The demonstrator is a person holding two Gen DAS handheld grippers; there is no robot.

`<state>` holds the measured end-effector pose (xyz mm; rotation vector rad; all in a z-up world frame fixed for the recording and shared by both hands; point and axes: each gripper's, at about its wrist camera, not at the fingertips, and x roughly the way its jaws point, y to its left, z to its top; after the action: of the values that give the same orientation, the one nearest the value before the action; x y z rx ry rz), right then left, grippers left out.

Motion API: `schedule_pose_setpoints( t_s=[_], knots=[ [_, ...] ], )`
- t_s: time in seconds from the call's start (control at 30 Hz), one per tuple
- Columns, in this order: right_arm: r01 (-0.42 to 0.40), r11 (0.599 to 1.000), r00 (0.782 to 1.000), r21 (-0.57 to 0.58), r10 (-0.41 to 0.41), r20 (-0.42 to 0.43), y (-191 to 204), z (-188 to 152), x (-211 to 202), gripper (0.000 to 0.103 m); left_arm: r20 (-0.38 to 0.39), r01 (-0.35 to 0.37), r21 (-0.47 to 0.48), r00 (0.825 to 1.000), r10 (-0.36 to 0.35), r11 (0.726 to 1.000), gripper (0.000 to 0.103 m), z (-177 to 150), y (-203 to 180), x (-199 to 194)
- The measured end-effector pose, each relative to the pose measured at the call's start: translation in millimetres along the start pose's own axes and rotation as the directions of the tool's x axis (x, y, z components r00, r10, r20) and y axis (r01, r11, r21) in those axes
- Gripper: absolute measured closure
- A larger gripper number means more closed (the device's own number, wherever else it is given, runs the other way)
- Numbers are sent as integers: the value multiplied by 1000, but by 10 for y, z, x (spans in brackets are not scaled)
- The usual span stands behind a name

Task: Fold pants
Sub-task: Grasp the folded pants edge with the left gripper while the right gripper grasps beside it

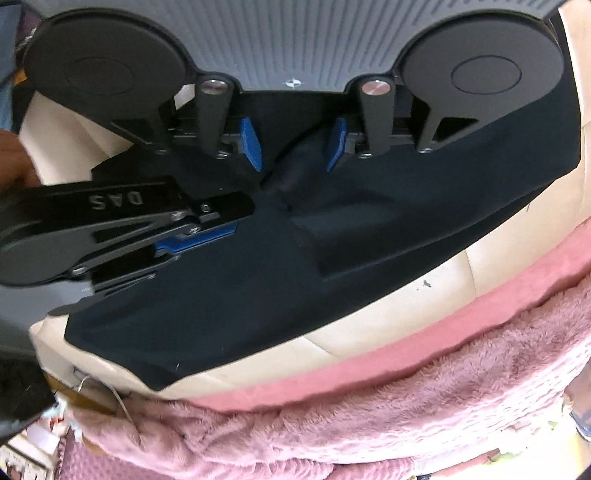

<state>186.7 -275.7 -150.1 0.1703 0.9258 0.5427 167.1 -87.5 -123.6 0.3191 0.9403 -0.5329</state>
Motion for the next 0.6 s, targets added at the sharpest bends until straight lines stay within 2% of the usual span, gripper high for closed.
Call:
schedule_pose_setpoints(
  t_s=[0.03,0.07,0.13,0.17,0.23,0.43,0.6],
  knots=[
    [-5,1000,1000,-5,5,1,10,-6,-4,88,-5,5,-7,1000,-5,1000,68,-13,10,16],
    [-10,1000,1000,-14,10,3,24,-8,-3,88,-3,18,-24,1000,-18,1000,73,-30,34,11],
    [-11,999,1000,-36,11,6,47,-20,-3,88,-1,42,-61,999,-42,997,95,-23,108,-27],
    [-10,999,1000,-49,11,7,61,-22,0,88,1,56,-84,998,-56,995,99,-23,154,-50],
    [-8,997,1000,-74,8,10,84,-34,1,88,9,78,-125,997,-78,989,102,-15,243,-99],
    [-39,992,999,-120,42,25,151,-21,-8,87,63,151,-253,988,-140,956,103,41,503,-279],
    [-63,992,998,-111,65,12,178,69,107,87,128,146,-333,986,-109,932,103,104,683,-477]
  ],
)
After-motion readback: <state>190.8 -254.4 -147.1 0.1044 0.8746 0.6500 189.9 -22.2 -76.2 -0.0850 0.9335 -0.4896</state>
